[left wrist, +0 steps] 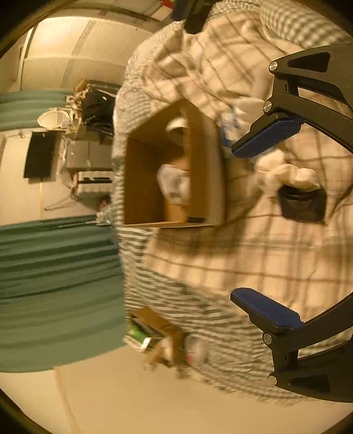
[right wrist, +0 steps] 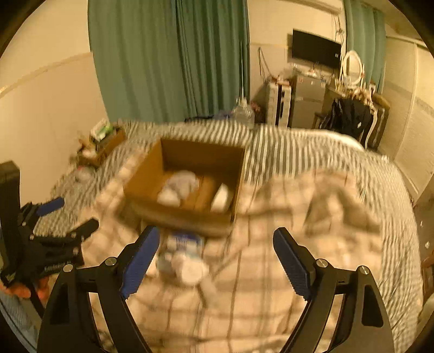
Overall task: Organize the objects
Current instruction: 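Grasp the white lace cloth with the left tool while the right tool grasps the white plastic figure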
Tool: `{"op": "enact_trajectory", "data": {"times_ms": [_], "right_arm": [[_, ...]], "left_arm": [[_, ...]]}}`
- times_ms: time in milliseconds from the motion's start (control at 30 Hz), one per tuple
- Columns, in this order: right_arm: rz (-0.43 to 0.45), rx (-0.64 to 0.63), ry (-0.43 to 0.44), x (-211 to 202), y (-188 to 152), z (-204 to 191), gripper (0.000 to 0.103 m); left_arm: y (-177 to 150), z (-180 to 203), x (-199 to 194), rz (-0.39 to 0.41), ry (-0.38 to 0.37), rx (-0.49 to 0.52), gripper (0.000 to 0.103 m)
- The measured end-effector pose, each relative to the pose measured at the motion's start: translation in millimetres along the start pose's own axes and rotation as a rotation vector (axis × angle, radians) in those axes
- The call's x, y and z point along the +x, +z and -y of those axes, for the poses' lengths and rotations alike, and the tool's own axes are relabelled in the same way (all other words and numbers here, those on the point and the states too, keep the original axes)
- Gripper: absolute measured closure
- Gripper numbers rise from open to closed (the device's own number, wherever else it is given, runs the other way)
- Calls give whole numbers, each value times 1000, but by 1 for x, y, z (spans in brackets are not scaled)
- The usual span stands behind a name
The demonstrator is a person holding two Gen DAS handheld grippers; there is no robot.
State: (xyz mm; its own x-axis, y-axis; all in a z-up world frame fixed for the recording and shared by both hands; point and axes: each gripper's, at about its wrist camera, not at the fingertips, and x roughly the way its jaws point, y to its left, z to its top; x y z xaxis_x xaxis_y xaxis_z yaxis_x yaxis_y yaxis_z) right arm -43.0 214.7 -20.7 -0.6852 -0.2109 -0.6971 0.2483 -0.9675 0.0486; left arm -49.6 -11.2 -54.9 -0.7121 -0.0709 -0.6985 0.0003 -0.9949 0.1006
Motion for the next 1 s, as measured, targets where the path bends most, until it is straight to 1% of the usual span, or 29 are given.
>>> {"op": "enact_trajectory", "data": {"times_ms": [67,167,200,300,367,433,500,533,567,600,667,833,933,1000], "right_arm": [[-50,-7,-20,21,-21,0,17],[-118,-22,-43,46,-34,0,17],[-123,-21,-49,50,-35,1,17],[-131,-11,-48,57,-36,6,17],[-137,2,-42,60,-36,9,17],[-147,13,-36,65,-39,12,17],[-163,22,-31,71,-42,13,17],[-172,25,-26,73,-43,13,17],[-179,27,-24,75,-45,13,17],[-181,26,-23,75,-45,12,17],[-171,17,-20,74,-46,10,17],[-133,-16,1,68,-44,2,17],[-163,-26,50,74,-45,-6,17],[-179,-34,54,80,-45,-14,17]], "left_arm": [[-17,7,12,-26,5,3,4],[-34,26,21,-47,3,69,4],[-38,31,23,-50,-15,80,4],[-45,50,31,-78,-108,114,7],[-50,59,40,-104,-122,145,19],[-54,63,51,-141,-136,152,26],[-58,65,60,-161,-156,144,40],[-59,66,67,-177,-155,140,66],[-60,65,71,-188,-155,136,94],[-60,64,75,-201,-155,125,94],[-60,59,73,-195,-165,104,94],[-45,39,46,-121,-183,44,94],[-40,31,35,-99,-186,25,94],[-38,26,29,-93,-186,9,94]]}}
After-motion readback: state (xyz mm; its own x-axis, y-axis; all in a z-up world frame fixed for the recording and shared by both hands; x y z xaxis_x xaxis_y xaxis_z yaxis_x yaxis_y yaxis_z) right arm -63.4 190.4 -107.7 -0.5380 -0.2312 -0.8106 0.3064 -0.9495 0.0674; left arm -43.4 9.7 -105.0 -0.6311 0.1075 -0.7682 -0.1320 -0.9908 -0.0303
